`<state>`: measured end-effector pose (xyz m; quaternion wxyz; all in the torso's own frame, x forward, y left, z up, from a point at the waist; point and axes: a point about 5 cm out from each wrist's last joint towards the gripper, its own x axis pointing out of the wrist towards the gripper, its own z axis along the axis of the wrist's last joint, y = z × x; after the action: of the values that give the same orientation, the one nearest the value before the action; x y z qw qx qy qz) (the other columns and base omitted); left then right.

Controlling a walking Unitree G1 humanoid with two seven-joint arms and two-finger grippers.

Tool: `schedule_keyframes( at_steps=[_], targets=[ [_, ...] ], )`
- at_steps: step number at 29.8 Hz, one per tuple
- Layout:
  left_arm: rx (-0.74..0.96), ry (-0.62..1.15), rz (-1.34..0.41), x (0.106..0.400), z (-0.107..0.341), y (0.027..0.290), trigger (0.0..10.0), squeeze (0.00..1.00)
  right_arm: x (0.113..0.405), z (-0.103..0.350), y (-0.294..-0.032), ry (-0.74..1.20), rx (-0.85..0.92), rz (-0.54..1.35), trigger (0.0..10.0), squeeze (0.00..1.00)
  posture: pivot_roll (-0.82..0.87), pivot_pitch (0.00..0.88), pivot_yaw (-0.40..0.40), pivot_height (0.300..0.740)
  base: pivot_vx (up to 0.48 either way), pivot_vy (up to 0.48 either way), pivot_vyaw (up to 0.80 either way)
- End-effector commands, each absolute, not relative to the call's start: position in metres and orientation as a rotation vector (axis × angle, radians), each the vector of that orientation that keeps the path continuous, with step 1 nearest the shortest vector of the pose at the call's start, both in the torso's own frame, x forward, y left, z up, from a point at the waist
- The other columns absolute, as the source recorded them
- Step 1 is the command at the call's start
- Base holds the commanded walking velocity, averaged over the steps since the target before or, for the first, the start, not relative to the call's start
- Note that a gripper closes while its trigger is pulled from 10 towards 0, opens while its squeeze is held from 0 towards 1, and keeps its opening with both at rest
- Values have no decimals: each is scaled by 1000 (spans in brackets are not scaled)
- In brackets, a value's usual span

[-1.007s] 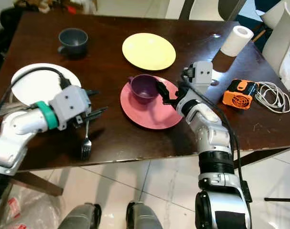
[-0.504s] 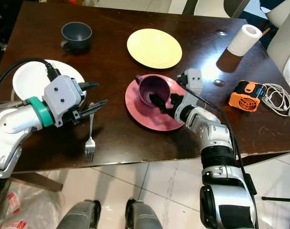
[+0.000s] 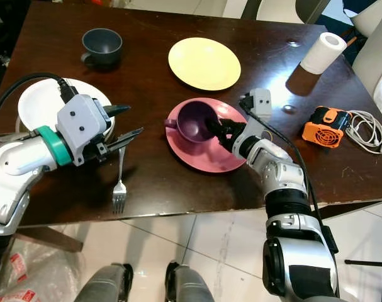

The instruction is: Setting the table

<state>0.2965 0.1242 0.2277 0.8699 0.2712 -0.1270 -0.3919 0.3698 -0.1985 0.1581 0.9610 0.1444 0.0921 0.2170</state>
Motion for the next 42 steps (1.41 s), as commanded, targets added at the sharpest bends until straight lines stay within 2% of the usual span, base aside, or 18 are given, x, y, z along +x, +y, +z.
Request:
schedule_keyframes(
  at_steps=[1,11,18,23,24,25,32,33,34,39,42],
  targets=[
    [562,-258,-841,296,225,119,10000,0,367,155,-206,184,296,421,0,0,200,113,-61,740,0,0,0],
    [553,-256,-839,297,223,115,10000,0,366,158,-210,149,320,401,0,0,191,111,-61,740,0,0,0],
    [538,-263,-835,299,222,111,10000,0,358,201,-214,-49,320,374,0,0,177,109,-59,740,0,0,0],
    [511,-275,-820,303,224,108,10000,0,338,232,-210,-191,248,323,314,0,154,105,-50,740,0,0,0],
    [488,-277,-799,306,225,107,10000,0,329,237,-209,-240,198,290,8157,0,154,105,-50,740,0,0,0],
    [451,-281,-772,309,227,106,10000,0,320,239,-207,-282,175,256,10000,0,139,103,-40,740,0,0,0],
    [293,-255,-643,319,227,108,10000,0,291,219,-204,-331,127,19,10000,0,119,99,-24,740,0,0,0],
    [238,-207,-609,319,219,108,10000,0,275,197,-202,-303,93,-88,10000,0,109,97,-4,740,0,0,0],
    [225,-183,-598,319,214,109,10000,0,269,190,-201,-290,76,-108,10000,0,104,96,8,740,0,0,0],
    [208,-153,-573,319,206,113,10000,0,263,187,-201,-287,57,-144,10000,0,95,94,14,740,0,0,0],
    [186,-142,-548,323,203,112,10000,0,260,190,-211,-274,65,-215,10000,0,90,85,10,740,0,0,0]
  ],
)
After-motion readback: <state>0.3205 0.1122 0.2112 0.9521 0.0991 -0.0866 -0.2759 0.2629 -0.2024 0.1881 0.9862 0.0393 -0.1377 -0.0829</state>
